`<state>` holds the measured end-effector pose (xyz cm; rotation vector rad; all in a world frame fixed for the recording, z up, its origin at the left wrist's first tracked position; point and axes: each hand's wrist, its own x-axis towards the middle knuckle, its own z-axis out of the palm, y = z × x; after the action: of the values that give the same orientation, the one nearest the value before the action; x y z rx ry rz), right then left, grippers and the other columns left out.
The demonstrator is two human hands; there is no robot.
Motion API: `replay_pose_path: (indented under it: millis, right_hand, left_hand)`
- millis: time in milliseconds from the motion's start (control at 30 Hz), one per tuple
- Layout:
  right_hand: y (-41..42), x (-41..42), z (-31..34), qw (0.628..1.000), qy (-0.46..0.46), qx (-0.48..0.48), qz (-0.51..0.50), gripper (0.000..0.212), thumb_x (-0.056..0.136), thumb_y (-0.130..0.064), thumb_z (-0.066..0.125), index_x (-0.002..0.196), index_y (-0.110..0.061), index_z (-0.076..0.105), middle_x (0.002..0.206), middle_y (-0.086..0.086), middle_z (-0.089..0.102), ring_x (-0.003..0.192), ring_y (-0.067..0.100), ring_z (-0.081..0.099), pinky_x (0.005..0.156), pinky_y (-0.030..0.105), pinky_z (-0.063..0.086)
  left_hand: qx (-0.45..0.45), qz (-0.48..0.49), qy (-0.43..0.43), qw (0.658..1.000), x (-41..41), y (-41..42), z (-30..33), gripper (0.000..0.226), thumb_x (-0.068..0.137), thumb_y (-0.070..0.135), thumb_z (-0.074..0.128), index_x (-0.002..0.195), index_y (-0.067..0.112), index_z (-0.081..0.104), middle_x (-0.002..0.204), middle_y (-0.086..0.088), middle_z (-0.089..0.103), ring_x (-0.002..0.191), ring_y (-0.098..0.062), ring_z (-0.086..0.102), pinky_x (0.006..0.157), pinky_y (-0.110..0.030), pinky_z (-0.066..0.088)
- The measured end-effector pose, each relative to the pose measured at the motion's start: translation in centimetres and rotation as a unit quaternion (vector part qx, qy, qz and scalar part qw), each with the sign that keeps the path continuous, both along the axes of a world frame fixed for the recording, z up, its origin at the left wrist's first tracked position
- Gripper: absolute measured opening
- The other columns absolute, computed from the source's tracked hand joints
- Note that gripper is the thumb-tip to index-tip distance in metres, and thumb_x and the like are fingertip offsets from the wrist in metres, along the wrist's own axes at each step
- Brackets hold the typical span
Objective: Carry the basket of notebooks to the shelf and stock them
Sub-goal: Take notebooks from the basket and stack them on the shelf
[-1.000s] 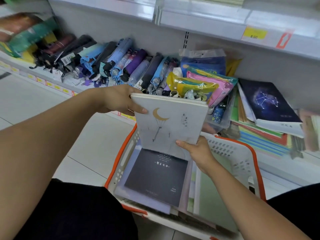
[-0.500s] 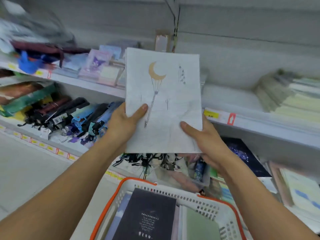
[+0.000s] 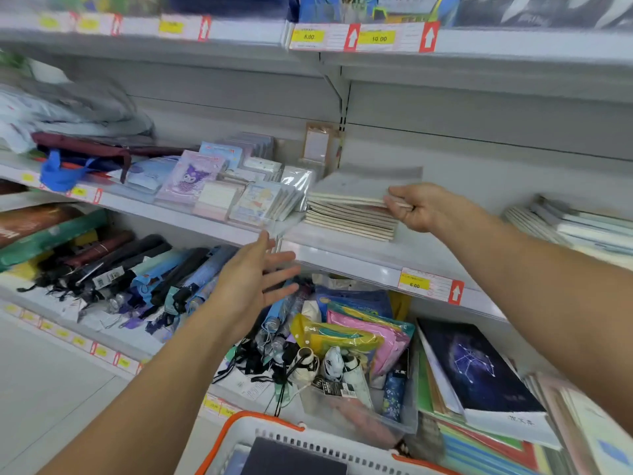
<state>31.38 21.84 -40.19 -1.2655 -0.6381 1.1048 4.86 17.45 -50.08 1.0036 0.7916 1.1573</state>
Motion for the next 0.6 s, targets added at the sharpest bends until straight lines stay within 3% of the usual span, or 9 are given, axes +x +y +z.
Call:
replay_pose_path:
  millis: [100, 167, 233, 300, 367, 433, 533, 600]
  right_hand:
    - [1.5, 0.3, -0.2, 0.998, -0.064, -0.018, -0.021, 0.013, 0.097, 0.002, 0.056, 0.085, 0.005, 0.054, 0.114, 0.020, 0.054, 0.081, 0.032, 0.067, 0.048, 0.024, 0.057]
    - [1.6, 0.7, -0.3, 0.983, -0.181, -0.041, -0.010, 0.018, 0.089, -0.009, 0.072, 0.081, 0.000, 0.059, 0.101, 0.014, 0.062, 0.072, 0.020, 0.064, 0.051, 0.020, 0.058]
    - [1.4, 1.1, -0.2, 0.942, -0.320, -0.099, 0.020, 0.033, 0.076, -0.029, 0.085, 0.079, -0.008, 0.059, 0.081, 0.007, 0.062, 0.056, 0.011, 0.051, 0.043, 0.016, 0.047]
    - [1.4, 1.9, -0.1, 0.896, -0.412, -0.160, 0.037, 0.050, 0.066, -0.043, 0.089, 0.085, -0.011, 0.056, 0.068, 0.003, 0.048, 0.053, 0.011, 0.032, 0.041, 0.021, 0.030]
    - [1.8, 2.4, -0.2, 0.864, -0.468, -0.183, 0.034, 0.062, 0.061, -0.052, 0.089, 0.086, -0.012, 0.049, 0.064, 0.002, 0.035, 0.053, 0.013, 0.024, 0.043, 0.025, 0.024]
    - [2.2, 2.5, -0.7, 0.836, -0.519, -0.175, 0.023, 0.067, 0.060, -0.060, 0.086, 0.082, -0.010, 0.048, 0.065, 0.003, 0.038, 0.054, 0.015, 0.030, 0.045, 0.027, 0.029]
    - [3.2, 2.5, -1.8, 0.805, -0.579, -0.130, -0.004, 0.071, 0.062, -0.070, 0.079, 0.080, -0.006, 0.053, 0.077, 0.006, 0.056, 0.066, 0.019, 0.055, 0.056, 0.031, 0.050]
    - [3.7, 2.3, -2.2, 0.779, -0.614, -0.122, -0.008, 0.070, 0.067, -0.074, 0.071, 0.078, -0.007, 0.053, 0.081, 0.006, 0.059, 0.071, 0.021, 0.059, 0.063, 0.035, 0.058]
  left_hand:
    - [0.010, 0.009, 0.043, 0.999, -0.1, 0.4, -0.9, 0.035, 0.099, 0.041, 0.047, 0.125, 0.017, 0.049, 0.115, -0.006, 0.069, 0.102, -0.024, 0.069, 0.089, -0.047, 0.056]
    - [0.008, 0.008, 0.055, 0.998, -0.4, 0.6, -1.4, 0.031, 0.098, 0.039, 0.051, 0.122, 0.019, 0.051, 0.114, -0.006, 0.070, 0.100, -0.024, 0.070, 0.090, -0.049, 0.055]
    - [0.006, 0.006, 0.067, 0.998, -0.6, 0.7, -1.8, 0.023, 0.098, 0.035, 0.053, 0.118, 0.022, 0.053, 0.114, -0.006, 0.069, 0.099, -0.024, 0.070, 0.089, -0.049, 0.056]
    - [0.009, 0.002, 0.081, 0.997, -0.6, 0.7, -2.3, 0.019, 0.098, 0.033, 0.055, 0.114, 0.025, 0.054, 0.112, -0.005, 0.070, 0.097, -0.024, 0.071, 0.086, -0.046, 0.057]
    - [0.015, -0.002, 0.100, 0.995, -0.5, 0.5, -2.6, 0.016, 0.097, 0.033, 0.056, 0.111, 0.026, 0.055, 0.110, -0.003, 0.071, 0.096, -0.023, 0.071, 0.083, -0.043, 0.058]
    - [0.015, -0.003, 0.116, 0.993, -0.5, 0.4, -2.8, 0.016, 0.097, 0.032, 0.057, 0.112, 0.026, 0.055, 0.109, -0.003, 0.070, 0.096, -0.022, 0.071, 0.085, -0.044, 0.058]
    - [0.009, 0.000, 0.130, 0.991, -0.5, 0.4, -2.9, 0.022, 0.097, 0.030, 0.058, 0.117, 0.022, 0.055, 0.108, -0.004, 0.070, 0.095, -0.022, 0.071, 0.086, -0.045, 0.058]
    - [0.006, 0.000, 0.136, 0.991, -0.5, 0.4, -3.0, 0.023, 0.097, 0.029, 0.057, 0.119, 0.021, 0.055, 0.109, -0.005, 0.069, 0.095, -0.023, 0.070, 0.085, -0.043, 0.058]
